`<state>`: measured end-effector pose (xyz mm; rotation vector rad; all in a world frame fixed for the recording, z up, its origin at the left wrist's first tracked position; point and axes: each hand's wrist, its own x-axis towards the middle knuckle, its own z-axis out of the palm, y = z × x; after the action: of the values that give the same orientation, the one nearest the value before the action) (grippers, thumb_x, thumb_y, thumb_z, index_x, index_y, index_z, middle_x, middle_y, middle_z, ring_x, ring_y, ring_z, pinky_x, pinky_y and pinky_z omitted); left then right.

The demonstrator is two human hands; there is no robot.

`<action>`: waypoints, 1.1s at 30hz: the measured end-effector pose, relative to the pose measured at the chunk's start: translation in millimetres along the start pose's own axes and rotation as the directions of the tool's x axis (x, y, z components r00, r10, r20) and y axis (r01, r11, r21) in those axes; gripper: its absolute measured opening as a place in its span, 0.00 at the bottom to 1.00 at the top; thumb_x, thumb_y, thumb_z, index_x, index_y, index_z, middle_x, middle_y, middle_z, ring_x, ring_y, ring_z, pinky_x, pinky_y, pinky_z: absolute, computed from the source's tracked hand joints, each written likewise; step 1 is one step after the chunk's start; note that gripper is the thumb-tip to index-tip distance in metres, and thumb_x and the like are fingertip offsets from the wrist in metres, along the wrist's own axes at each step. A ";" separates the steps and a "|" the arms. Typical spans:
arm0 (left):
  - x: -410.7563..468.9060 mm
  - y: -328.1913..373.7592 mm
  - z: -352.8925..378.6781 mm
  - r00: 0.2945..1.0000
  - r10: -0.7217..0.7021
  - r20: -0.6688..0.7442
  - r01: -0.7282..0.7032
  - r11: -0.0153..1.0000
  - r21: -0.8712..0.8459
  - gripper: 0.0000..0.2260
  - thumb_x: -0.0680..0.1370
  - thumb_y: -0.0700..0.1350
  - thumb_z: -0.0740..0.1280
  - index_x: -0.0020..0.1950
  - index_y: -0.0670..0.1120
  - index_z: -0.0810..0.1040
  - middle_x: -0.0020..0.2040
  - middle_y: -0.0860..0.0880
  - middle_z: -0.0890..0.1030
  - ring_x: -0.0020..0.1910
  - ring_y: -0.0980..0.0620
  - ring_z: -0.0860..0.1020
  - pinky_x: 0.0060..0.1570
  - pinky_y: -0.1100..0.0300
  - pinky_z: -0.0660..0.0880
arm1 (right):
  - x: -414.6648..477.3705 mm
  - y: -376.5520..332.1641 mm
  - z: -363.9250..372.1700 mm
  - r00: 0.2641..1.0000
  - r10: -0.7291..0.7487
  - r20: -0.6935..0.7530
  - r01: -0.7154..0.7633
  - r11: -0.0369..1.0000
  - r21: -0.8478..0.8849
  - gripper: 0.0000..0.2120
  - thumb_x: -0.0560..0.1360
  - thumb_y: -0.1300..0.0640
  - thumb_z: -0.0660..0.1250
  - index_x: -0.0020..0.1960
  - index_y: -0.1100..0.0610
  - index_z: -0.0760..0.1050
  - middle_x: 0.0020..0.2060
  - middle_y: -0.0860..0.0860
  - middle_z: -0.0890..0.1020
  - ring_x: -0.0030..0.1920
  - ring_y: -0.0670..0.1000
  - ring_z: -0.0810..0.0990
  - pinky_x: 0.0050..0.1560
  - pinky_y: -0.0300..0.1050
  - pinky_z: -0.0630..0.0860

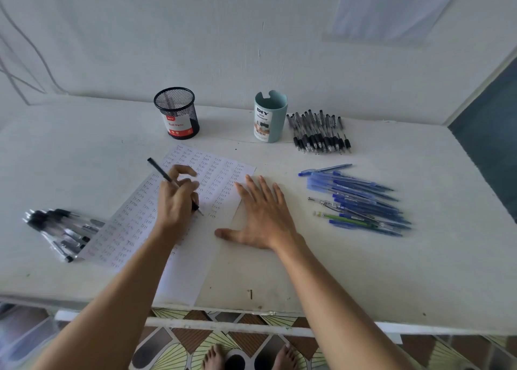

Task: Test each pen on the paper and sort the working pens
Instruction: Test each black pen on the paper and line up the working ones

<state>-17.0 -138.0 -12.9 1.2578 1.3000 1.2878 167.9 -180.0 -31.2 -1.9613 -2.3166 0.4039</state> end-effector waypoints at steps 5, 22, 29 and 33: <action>4.8 -2.2 2.5 0.999 -0.031 -0.033 0.030 0.999 -0.030 0.14 0.86 0.53 0.54 0.55 0.45 0.72 0.23 0.51 0.64 0.18 0.53 0.64 0.21 0.62 0.64 | -0.5 1.4 1.0 1.000 0.016 -0.023 -0.015 0.999 0.029 0.42 0.78 0.30 0.47 0.82 0.54 0.41 0.81 0.50 0.39 0.79 0.49 0.34 0.78 0.56 0.35; 9.4 6.7 9.8 0.983 -0.138 0.121 0.071 0.895 0.441 0.16 0.85 0.53 0.57 0.53 0.46 0.81 0.24 0.48 0.76 0.21 0.52 0.72 0.27 0.60 0.68 | 0.6 -0.3 3.2 0.999 0.033 -0.033 -0.033 0.999 0.015 0.42 0.76 0.32 0.47 0.82 0.55 0.42 0.81 0.51 0.42 0.80 0.50 0.37 0.78 0.55 0.34; 22.6 13.5 32.0 0.967 -0.202 0.153 0.002 0.610 0.792 0.14 0.78 0.53 0.68 0.57 0.46 0.74 0.46 0.47 0.76 0.50 0.47 0.74 0.36 0.56 0.68 | 1.3 2.3 3.1 0.998 0.025 -0.058 -0.023 0.999 0.046 0.45 0.72 0.30 0.43 0.81 0.54 0.45 0.81 0.50 0.44 0.80 0.50 0.39 0.78 0.54 0.35; 31.0 16.1 26.5 0.977 -0.170 0.125 -0.011 0.550 0.835 0.19 0.80 0.60 0.63 0.62 0.47 0.74 0.51 0.47 0.80 0.51 0.49 0.72 0.44 0.54 0.69 | 1.5 4.3 0.0 0.999 0.018 -0.047 -0.014 0.996 0.083 0.39 0.79 0.35 0.54 0.81 0.53 0.46 0.81 0.49 0.45 0.80 0.49 0.40 0.78 0.54 0.36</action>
<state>7.7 -105.5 3.3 1.8774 1.8908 0.3812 171.8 -177.9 -32.4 -1.9314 -2.2194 0.4419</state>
